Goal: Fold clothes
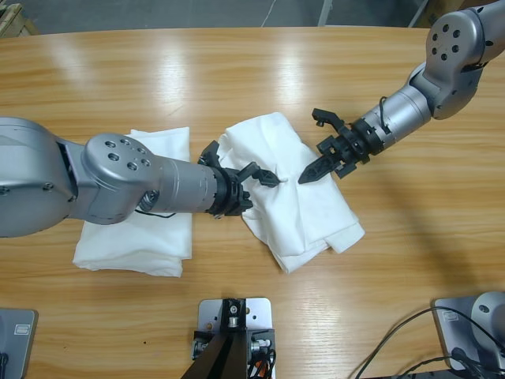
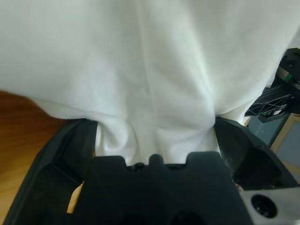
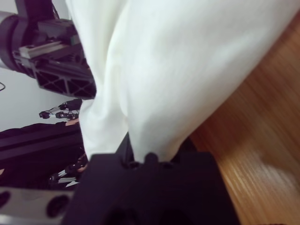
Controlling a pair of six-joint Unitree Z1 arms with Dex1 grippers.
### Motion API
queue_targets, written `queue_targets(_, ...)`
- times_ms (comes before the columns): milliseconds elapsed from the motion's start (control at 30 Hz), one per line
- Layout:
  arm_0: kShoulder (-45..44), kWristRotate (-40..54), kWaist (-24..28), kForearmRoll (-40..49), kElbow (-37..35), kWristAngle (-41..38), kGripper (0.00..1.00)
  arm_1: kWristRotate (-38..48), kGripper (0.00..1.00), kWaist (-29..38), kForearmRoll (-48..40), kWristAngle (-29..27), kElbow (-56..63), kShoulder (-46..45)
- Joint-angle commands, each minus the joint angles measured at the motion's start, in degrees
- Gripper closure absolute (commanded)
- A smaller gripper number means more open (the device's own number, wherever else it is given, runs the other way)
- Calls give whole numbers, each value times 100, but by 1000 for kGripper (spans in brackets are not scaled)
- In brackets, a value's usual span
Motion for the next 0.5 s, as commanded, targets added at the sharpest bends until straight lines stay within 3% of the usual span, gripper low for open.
queue_targets(33, 518, -150, -103, 116, -20, -67, 46, -2, 1000, 64, -42, -113, 79, -6)
queue_targets(233, 423, -136, -103, 83, -37, -39, 55, -2, 1000, 64, -42, -113, 81, -11)
queue_targets(367, -468, -122, -59, 478, 413, 355, 53, -2, 1000, 64, -32, -113, 96, -58)
queue_targets(500, -1507, -22, 12, 1966, 276, 638, 32, -2, 1000, 64, -7, -113, 116, -65)
